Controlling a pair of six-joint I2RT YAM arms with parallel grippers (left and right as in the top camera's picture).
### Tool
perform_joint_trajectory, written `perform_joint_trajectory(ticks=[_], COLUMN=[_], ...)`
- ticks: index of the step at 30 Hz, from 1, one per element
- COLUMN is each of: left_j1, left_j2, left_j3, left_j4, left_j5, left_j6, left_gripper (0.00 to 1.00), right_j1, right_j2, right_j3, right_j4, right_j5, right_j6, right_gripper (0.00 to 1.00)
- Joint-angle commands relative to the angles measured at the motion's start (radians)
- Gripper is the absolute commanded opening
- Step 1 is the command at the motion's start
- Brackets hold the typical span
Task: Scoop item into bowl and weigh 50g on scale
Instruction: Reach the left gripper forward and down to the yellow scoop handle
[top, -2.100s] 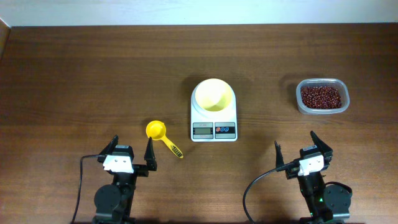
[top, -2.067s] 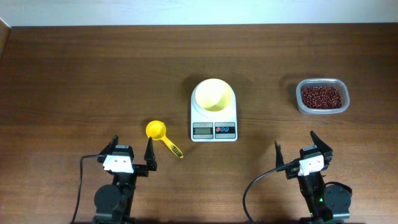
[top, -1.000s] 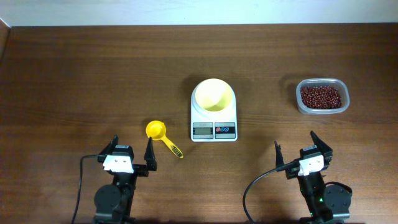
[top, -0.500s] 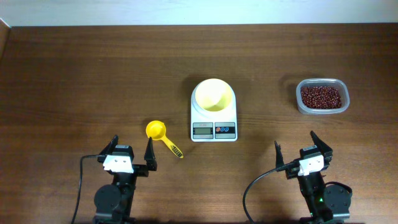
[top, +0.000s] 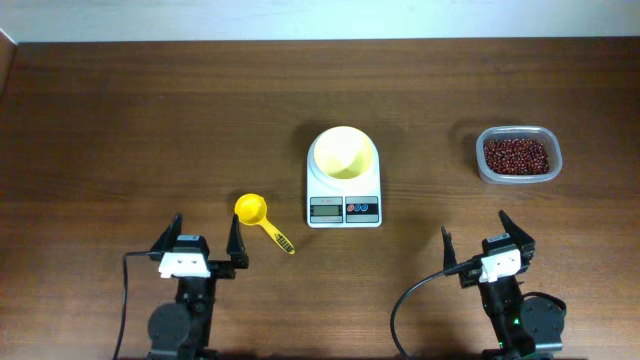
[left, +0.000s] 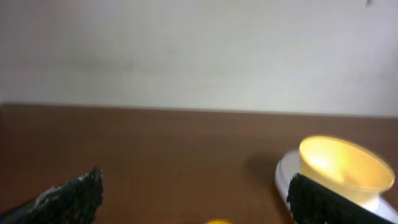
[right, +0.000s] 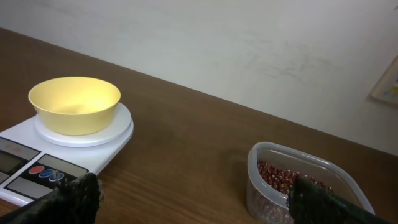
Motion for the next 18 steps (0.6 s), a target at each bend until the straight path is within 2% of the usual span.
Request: perform_joint_trajectory(ticks=[1, 5, 9, 14, 18], left_j1=[0.006, 0.006, 0.006, 0.006, 0.006], left_j2=[-0.01, 0.012, 0.114, 0.378, 0.668], left_j3=[0.021, 0.089, 0.185, 0.367, 0.569], left_j4=[0.027, 0.023, 0.023, 0.005, -0.05], left_j5=[0.006, -0.023, -0.025, -0.074, -0.077], left_j6=[0.015, 0.016, 0.016, 0.016, 0.016], left_gripper=[0.99, 0.99, 0.99, 0.99, 0.99], right_j1=[0.009, 0.009, 0.009, 0.009, 0.009], right_j2=[-0.01, -0.01, -0.01, -0.01, -0.01], right_j3=[-0.007, -0.007, -0.007, -0.007, -0.007], right_j4=[-0.004, -0.004, -0.004, -0.004, -0.004], right_j5=[-0.003, -0.003, -0.003, -0.003, -0.003], right_j6=[0.007, 0.007, 0.007, 0.007, 0.007], right_gripper=[0.99, 0.99, 0.99, 0.99, 0.99])
